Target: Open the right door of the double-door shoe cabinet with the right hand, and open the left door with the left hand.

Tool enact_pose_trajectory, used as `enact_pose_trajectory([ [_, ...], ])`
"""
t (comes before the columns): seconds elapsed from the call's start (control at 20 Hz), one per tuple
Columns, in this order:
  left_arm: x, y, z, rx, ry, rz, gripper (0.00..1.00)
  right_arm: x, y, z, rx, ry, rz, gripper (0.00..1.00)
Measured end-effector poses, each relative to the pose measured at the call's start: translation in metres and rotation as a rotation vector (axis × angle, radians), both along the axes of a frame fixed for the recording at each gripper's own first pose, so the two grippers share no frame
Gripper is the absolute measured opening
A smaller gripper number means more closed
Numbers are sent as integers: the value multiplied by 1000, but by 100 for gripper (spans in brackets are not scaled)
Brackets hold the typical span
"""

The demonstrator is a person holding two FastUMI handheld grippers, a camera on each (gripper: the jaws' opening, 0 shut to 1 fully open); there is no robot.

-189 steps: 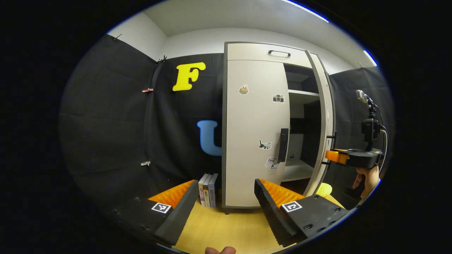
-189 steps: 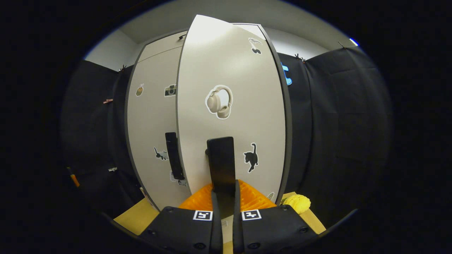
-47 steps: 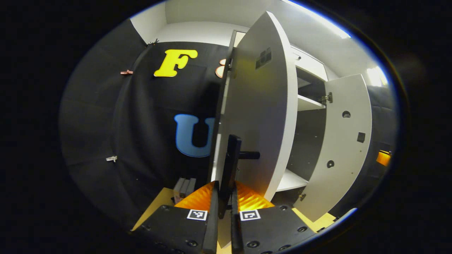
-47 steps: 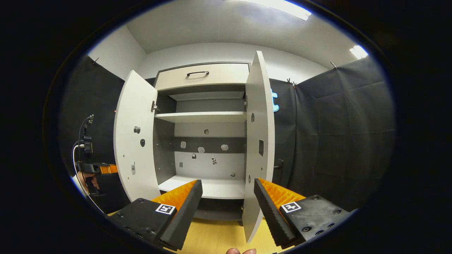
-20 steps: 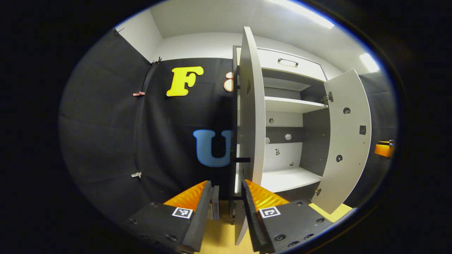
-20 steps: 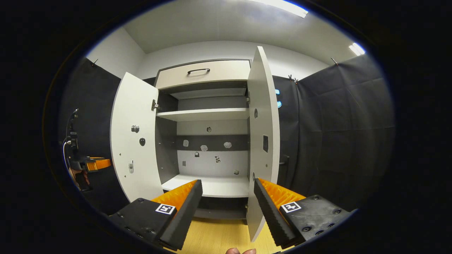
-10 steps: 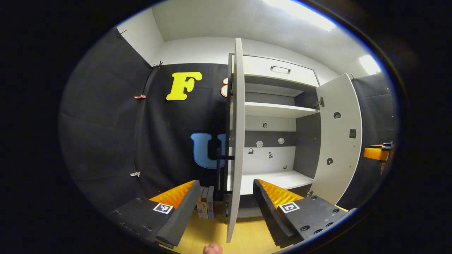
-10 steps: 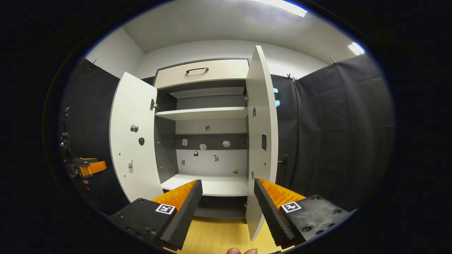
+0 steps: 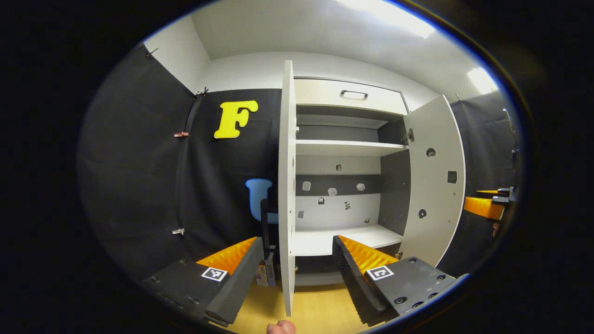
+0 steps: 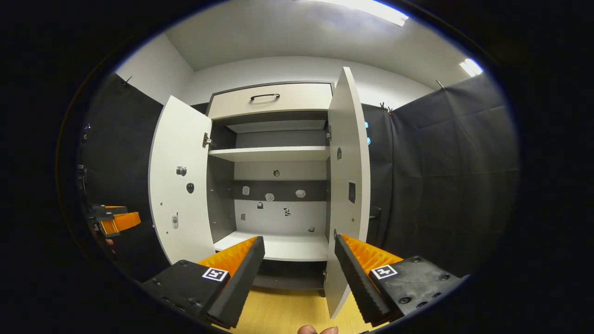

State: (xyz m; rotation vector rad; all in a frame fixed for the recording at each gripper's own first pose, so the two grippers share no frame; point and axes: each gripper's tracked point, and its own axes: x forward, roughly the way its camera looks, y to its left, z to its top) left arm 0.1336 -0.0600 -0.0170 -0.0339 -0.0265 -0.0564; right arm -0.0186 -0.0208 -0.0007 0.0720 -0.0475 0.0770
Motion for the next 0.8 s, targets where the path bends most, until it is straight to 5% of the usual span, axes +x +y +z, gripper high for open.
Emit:
enact_pose_trajectory([
  [0.8,1,-14,-5,5,16,-23,93,-6,-1,1,4,-2,-1,96],
])
